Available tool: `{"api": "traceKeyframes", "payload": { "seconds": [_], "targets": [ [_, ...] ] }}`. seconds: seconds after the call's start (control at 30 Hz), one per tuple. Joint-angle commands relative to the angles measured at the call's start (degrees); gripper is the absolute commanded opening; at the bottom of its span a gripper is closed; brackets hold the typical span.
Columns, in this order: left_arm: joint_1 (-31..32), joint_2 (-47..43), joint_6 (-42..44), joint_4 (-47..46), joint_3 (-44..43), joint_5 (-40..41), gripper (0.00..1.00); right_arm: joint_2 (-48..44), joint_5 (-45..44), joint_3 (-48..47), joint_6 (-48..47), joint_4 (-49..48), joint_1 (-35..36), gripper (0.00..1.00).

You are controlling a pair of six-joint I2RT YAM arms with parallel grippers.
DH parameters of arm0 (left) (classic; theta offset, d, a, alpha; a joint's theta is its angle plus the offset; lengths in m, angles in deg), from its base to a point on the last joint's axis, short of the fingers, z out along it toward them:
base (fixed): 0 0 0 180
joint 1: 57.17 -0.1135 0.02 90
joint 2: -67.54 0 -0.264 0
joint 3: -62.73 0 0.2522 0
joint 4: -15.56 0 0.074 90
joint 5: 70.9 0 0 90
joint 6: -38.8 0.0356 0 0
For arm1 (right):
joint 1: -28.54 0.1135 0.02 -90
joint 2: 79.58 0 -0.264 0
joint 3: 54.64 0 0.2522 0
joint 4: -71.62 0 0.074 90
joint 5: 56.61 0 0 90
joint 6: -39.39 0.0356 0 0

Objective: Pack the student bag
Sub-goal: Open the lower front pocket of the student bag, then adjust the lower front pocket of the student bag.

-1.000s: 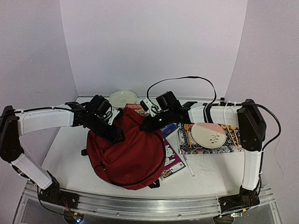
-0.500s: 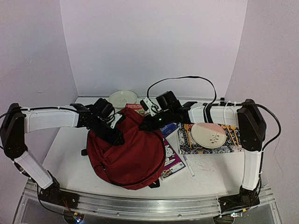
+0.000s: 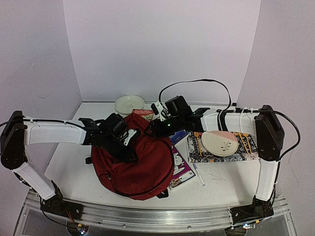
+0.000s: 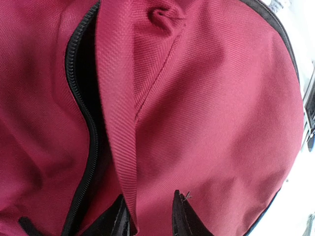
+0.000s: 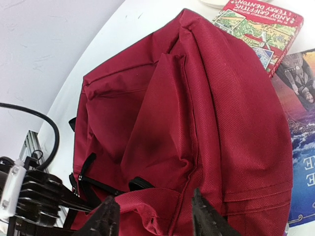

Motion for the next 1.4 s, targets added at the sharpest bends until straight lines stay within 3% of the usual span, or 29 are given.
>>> {"api": "traceKeyframes", "payload": {
  "seconds": [0.0, 0.27, 0.6, 0.83, 1.0, 1.07, 1.27, 1.37],
  "targets": [
    [1.1, -0.9, -3.7, -8.1, 2.9, -2.2, 0.30, -2.8, -3.7, 0.8, 5.0, 0.0, 1.1, 0.57],
    [3.2, -0.6, -5.8, -13.7, 4.4, 4.1, 0.30, -0.6, -6.1, -0.4, 7.2, 3.7, 2.4, 0.72],
    [3.4, -1.9, -7.5, -15.7, 5.0, 8.1, 0.32, 2.8, -8.0, -1.2, 7.9, 8.2, 3.6, 0.72],
    [3.5, -2.7, -8.2, -17.0, 5.5, 6.6, 0.33, 4.7, -8.9, -0.9, 6.0, 8.9, 3.6, 0.57],
    [3.4, -4.2, -9.3, -17.0, 5.5, 8.4, 0.33, 4.4, -11.3, 1.0, 2.7, 8.1, 3.6, 0.27],
    [3.3, -4.8, -9.8, -16.9, 5.6, 9.2, 0.34, 3.9, -11.3, 2.3, 1.1, 6.2, 3.6, 0.20],
    [0.4, -6.4, -10.0, -15.0, 4.9, 10.6, 0.36, 1.9, -9.4, 6.9, -1.8, -1.2, 3.6, 0.03],
    [-1.0, -5.7, -9.0, -13.2, 3.7, 11.0, 0.39, 1.2, -7.3, 7.9, -2.7, -4.4, 3.6, 0.00]
  ]
}}
